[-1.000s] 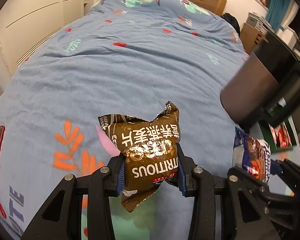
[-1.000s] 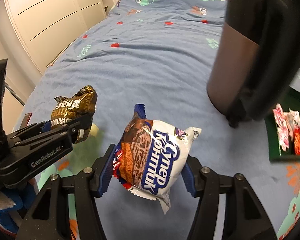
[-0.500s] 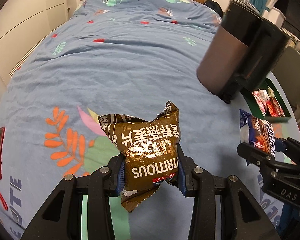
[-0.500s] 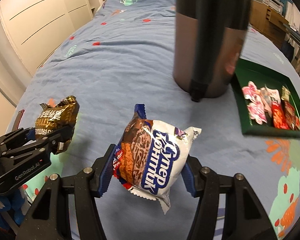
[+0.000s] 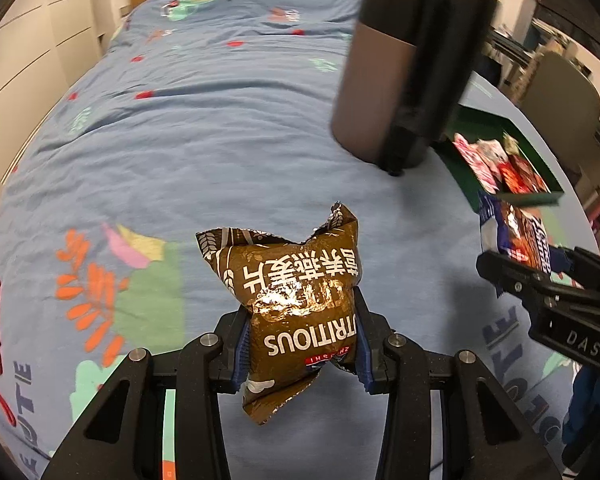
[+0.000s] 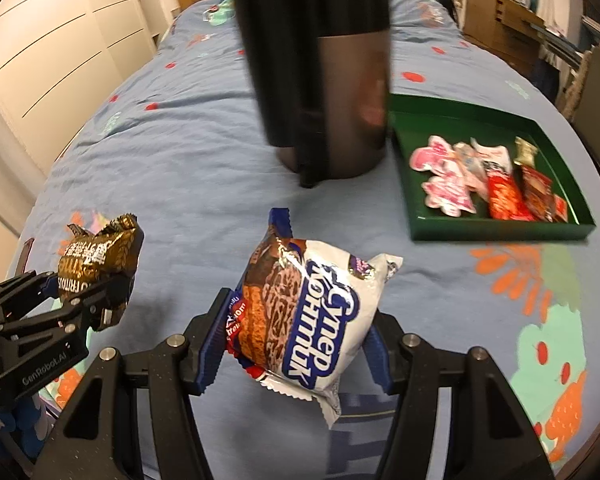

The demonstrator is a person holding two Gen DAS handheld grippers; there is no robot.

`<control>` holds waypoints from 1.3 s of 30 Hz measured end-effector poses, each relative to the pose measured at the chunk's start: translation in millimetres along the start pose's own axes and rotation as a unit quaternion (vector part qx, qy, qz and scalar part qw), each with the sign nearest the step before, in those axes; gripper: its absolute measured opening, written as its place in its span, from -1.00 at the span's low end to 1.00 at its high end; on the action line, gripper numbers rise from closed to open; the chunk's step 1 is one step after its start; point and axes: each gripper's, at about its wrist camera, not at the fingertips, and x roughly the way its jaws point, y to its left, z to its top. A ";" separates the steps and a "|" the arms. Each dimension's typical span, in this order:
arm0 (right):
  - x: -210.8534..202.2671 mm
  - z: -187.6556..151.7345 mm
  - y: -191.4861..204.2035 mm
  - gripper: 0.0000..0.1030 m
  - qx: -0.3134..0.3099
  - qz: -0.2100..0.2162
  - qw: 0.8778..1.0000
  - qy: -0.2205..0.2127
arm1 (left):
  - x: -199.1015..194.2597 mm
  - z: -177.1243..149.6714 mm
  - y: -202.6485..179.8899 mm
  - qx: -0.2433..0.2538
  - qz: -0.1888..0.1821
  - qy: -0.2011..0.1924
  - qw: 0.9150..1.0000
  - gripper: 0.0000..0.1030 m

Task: Organize snacks
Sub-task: 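Carry the brown bag and white-blue packet past the kettle over the green tray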

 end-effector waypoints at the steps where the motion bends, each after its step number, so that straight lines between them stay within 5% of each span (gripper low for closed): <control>1: -1.8 -0.8 -6.8 0.45 0.005 -0.003 1.000 -0.001 | 0.9 0.4 -7.1 0.007 -0.003 0.002 1.000 -0.29; 21: -32.9 2.9 -148.8 0.45 0.089 -0.078 0.992 -0.045 | 12.3 27.2 -136.6 0.120 -0.070 0.000 0.990 -0.29; 33: -21.0 36.4 -223.7 0.45 0.110 -0.113 0.985 -0.070 | 36.9 107.3 -231.3 0.162 -0.117 -0.043 0.979 -0.29; 39: -4.8 57.1 -254.0 0.45 0.108 -0.133 0.982 -0.079 | 76.8 160.2 -252.6 0.150 -0.102 -0.060 0.982 -0.29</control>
